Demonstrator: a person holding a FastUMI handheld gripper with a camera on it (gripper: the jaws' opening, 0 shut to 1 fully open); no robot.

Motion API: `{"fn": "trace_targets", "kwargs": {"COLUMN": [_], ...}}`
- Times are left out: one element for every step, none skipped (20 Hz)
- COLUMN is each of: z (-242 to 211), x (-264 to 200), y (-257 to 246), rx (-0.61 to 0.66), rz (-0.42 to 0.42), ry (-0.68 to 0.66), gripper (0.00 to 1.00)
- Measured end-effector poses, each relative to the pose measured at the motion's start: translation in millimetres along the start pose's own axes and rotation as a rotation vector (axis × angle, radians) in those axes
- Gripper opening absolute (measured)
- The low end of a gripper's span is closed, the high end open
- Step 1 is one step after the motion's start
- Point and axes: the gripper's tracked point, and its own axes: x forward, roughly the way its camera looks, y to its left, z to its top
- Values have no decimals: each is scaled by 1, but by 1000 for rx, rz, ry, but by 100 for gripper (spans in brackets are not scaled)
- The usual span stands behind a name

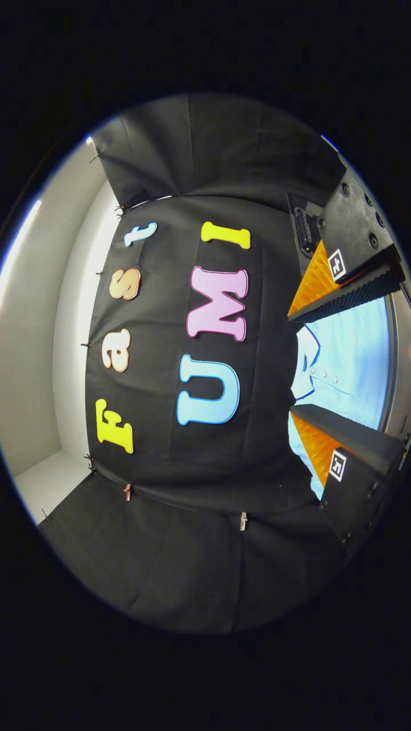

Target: Put the clothes into the washing machine and then close the washing machine lid.

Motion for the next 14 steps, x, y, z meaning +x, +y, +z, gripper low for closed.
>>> {"fn": "trace_targets", "kwargs": {"z": [-1,-5,-8,-10,-13,-15,-20,-26,-36,-46,-57,-63,-71,-80], "x": [3,8,12,17,22,28,34,42,48,53,58,63,69,76], "y": [0,2,2,2,3,6,8,13,18,19,18,15,15,13], "rx": [0,-4,-7,-7,-8,-10,-11,-5,-5,-3,7,24,43,53], "rz": [0,2,3,3,4,9,14,28,44,48,42,31,23,12], "ry": [8,23,38,54,70,89,114,148,197,251,313,358,410,455], "gripper": [91,91,91,91,91,91,91,91,91,91,91,91,91,91]}}
